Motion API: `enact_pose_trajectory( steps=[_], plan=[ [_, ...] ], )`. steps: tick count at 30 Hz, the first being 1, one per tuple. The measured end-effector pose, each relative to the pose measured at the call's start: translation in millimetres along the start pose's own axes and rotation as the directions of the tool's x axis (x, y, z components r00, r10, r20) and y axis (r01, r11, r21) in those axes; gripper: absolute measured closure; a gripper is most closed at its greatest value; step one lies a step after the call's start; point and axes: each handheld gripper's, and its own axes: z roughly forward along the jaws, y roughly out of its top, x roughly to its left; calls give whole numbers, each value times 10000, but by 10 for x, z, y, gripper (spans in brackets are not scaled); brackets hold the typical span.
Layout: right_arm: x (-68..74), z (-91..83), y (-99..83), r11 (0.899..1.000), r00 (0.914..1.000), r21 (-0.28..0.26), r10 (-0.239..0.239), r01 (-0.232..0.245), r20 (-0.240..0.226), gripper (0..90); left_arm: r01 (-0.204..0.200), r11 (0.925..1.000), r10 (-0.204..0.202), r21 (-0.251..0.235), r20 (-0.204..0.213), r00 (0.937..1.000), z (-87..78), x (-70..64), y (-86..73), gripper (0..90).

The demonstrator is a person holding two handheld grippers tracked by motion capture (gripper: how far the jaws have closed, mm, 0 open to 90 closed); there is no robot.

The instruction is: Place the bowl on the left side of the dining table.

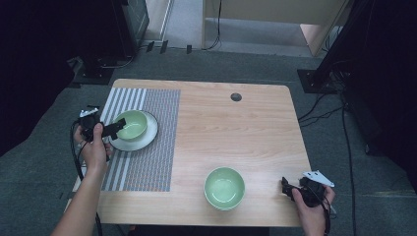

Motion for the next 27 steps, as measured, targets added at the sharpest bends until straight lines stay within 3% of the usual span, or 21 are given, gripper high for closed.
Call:
enact_pose_trajectory(
  steps=[12, 18, 20, 27],
  plan=[
    [0, 0, 0, 10000, 10000, 1, -1, 1, -1, 100, -233, 9986, 228, -479, -98, 9997, -136, -44, -66, 92],
    [1, 3, 2, 10000, 10000, 29, -35, 35, -54, 88, -203, 9967, 201, -782, -37, 9998, -203, -64, -93, 92],
    [2, 3, 2, 10000, 10000, 46, -40, 40, -57, 85, -406, 9955, 402, -862, -68, 9992, -245, -87, -115, 92],
    [2, 4, 2, 10000, 10000, 47, -52, 52, -55, 84, -457, 9932, 468, -1068, 82, 9989, -341, -119, -177, 92]
  ],
)
